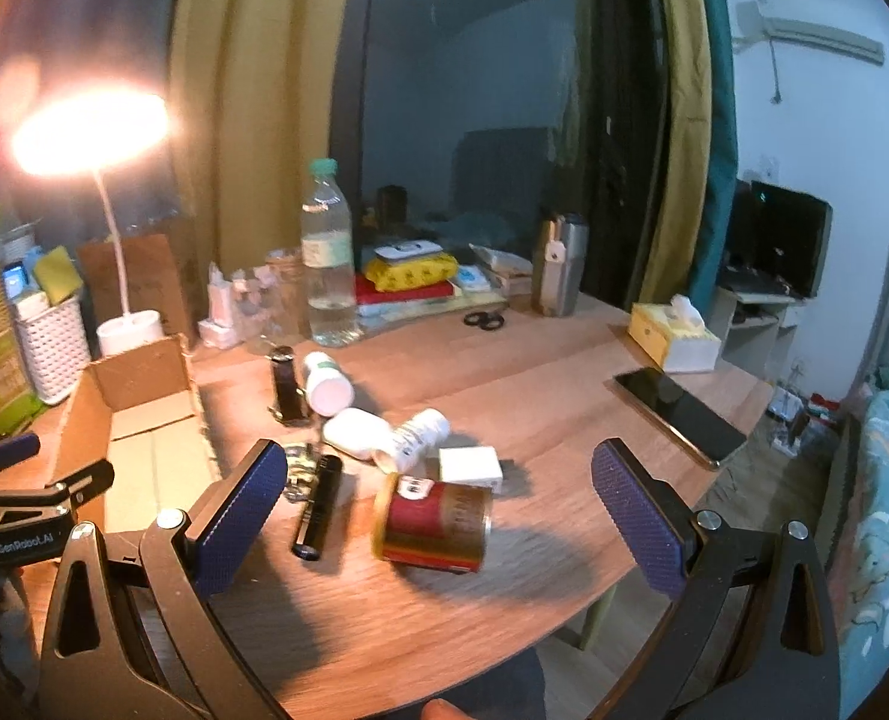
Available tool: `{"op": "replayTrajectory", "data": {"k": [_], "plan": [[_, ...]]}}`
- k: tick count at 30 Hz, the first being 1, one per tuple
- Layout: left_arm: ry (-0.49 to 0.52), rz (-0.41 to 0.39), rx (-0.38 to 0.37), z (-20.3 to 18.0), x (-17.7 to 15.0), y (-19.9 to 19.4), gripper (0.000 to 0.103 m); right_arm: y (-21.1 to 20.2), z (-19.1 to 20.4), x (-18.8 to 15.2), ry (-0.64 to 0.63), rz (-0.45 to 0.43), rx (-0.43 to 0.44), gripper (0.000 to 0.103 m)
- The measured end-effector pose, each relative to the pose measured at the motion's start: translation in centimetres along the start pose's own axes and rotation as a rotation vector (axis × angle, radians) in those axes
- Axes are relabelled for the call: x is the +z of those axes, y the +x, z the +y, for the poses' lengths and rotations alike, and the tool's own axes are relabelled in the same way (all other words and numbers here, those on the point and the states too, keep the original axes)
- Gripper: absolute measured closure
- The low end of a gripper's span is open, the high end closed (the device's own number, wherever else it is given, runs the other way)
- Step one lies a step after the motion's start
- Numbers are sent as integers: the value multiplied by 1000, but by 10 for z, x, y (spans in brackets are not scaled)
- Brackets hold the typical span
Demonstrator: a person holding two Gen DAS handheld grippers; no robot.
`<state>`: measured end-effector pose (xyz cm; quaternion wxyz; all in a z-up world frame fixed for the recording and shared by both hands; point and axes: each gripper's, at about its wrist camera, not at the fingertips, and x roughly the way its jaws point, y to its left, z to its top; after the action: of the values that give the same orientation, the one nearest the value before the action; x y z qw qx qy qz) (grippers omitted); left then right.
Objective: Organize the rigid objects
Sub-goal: 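Grasp the cardboard box wall with the left gripper while the right gripper approaches the red can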
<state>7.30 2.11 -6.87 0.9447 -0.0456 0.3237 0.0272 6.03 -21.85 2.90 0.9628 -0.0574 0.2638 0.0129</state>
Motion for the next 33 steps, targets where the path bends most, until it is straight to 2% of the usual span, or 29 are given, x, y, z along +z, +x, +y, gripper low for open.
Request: {"op": "replayTrajectory", "data": {"k": [1,2,4,6,10,12,13,14,15,17,20,28,33], "plan": [[7,24,3,0,1,7,6,3,-3,-1,8,7,-4,0],[19,52,7,-1,1,14,14,5,-4,-2,12,11,-5,0],[33,110,6,-2,0,27,21,8,-6,-3,14,18,-10,0],[40,146,9,-2,-1,36,23,12,-7,-6,16,27,-9,0],[73,218,-14,-4,-3,49,42,21,-9,-12,21,51,-7,0],[120,232,-7,-8,-2,53,52,25,-9,-14,29,64,-5,0],[142,245,-5,-8,-1,56,63,28,-9,-15,34,69,-4,0],[161,267,-13,-8,0,60,69,31,-10,-16,39,75,-3,0],[180,268,-19,-9,1,61,70,34,-10,-18,44,86,-2,0],[246,261,2,-11,4,62,81,41,-10,-20,49,103,3,0],[281,255,2,-6,6,65,86,49,-8,-23,51,118,-2,0],[211,207,-56,7,8,65,87,74,-3,-24,44,154,-62,0],[186,201,-65,10,9,66,87,84,-2,-27,53,170,-69,0]]}}
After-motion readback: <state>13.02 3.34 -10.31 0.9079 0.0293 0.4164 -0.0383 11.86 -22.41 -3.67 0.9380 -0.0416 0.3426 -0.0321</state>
